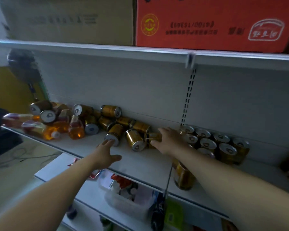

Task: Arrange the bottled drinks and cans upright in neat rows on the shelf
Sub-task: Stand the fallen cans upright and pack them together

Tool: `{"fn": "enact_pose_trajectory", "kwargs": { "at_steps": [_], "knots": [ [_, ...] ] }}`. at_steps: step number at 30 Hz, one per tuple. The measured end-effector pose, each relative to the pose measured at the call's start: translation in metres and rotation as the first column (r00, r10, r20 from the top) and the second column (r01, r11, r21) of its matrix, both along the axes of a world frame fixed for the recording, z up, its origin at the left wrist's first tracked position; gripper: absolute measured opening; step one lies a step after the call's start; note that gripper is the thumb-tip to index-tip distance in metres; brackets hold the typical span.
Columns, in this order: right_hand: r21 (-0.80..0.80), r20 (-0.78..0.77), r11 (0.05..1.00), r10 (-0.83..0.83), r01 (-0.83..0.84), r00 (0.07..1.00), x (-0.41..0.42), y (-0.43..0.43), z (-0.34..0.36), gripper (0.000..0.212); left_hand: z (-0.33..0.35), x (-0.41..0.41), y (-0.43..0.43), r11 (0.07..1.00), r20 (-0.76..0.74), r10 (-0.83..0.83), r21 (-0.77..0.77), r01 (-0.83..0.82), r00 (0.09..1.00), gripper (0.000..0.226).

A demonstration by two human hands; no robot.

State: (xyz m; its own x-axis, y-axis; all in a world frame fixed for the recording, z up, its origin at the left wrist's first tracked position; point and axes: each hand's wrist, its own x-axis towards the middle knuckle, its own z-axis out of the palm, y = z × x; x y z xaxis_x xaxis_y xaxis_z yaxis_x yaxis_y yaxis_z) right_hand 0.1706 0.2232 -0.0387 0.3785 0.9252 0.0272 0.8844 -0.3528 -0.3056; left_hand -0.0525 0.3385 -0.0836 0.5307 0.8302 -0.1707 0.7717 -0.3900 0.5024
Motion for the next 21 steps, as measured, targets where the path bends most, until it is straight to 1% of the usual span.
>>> {"fn": "enact_pose_trajectory", "kwargs": {
  "at_steps": [1, 4, 8, 10, 12, 13, 14, 16, 18, 19, 20, 21],
  "knots": [
    [-0.009, -0.017, 1.000, -0.016, 0.016, 1.000, -0.014, 0.012, -0.006, 0.069, -0.004, -0.006, 0.013, 1.000, 0.019, 0.001, -0.002, -0.001, 1.000, 0.080],
    [-0.048, -0.089, 0.997, -0.059, 0.054, 0.994, -0.048, 0.048, -0.032, 0.070, -0.013, -0.019, 0.049, 0.999, 0.012, -0.037, 0.027, 0.037, 0.999, 0.082],
    [-0.099, -0.130, 0.987, -0.141, 0.129, 0.981, -0.072, 0.076, -0.063, 0.082, -0.014, -0.013, 0.088, 0.984, -0.022, -0.155, 0.084, 0.156, 0.988, 0.087],
    [-0.080, -0.109, 0.979, -0.195, 0.187, 0.975, -0.079, 0.082, -0.072, 0.083, -0.017, -0.004, 0.106, 0.979, -0.027, -0.188, 0.069, 0.190, 0.982, 0.087],
    [-0.026, -0.033, 0.968, -0.251, 0.250, 0.967, -0.084, 0.086, -0.077, 0.073, -0.021, 0.007, 0.115, 0.982, -0.041, -0.190, 0.008, 0.190, 0.981, 0.084],
    [-0.008, 0.001, 0.962, -0.274, 0.274, 0.962, -0.085, 0.087, -0.077, 0.068, -0.024, 0.012, 0.116, 0.986, -0.029, -0.163, -0.026, 0.162, 0.986, 0.082],
    [-0.003, 0.010, 0.956, -0.294, 0.294, 0.956, -0.086, 0.088, -0.078, 0.064, -0.027, 0.015, 0.117, 0.991, 0.005, -0.129, -0.046, 0.129, 0.992, 0.079],
    [-0.007, -0.033, 0.949, -0.316, 0.316, 0.948, -0.088, 0.090, -0.080, 0.060, -0.029, 0.020, 0.120, 0.996, 0.064, -0.074, -0.039, 0.077, 0.995, 0.072],
    [-0.003, -0.122, 0.941, -0.336, 0.338, 0.934, -0.089, 0.089, -0.081, 0.057, -0.023, 0.020, 0.121, 1.000, 0.129, -0.025, 0.007, 0.024, 0.991, 0.068],
    [0.003, -0.172, 0.934, -0.350, 0.356, 0.921, -0.089, 0.088, -0.081, 0.057, -0.018, 0.019, 0.120, 0.999, 0.217, -0.013, 0.055, 0.002, 0.976, 0.064],
    [0.004, -0.208, 0.927, -0.366, 0.375, 0.907, -0.089, 0.087, -0.082, 0.060, -0.015, 0.017, 0.119, 1.000, 0.280, -0.023, 0.012, 0.020, 0.960, 0.060],
    [-0.007, -0.228, 0.922, -0.379, 0.387, 0.897, -0.090, 0.085, -0.080, 0.062, -0.019, 0.014, 0.123, 0.998, 0.336, -0.061, 0.028, 0.055, 0.940, 0.059]
  ]
}}
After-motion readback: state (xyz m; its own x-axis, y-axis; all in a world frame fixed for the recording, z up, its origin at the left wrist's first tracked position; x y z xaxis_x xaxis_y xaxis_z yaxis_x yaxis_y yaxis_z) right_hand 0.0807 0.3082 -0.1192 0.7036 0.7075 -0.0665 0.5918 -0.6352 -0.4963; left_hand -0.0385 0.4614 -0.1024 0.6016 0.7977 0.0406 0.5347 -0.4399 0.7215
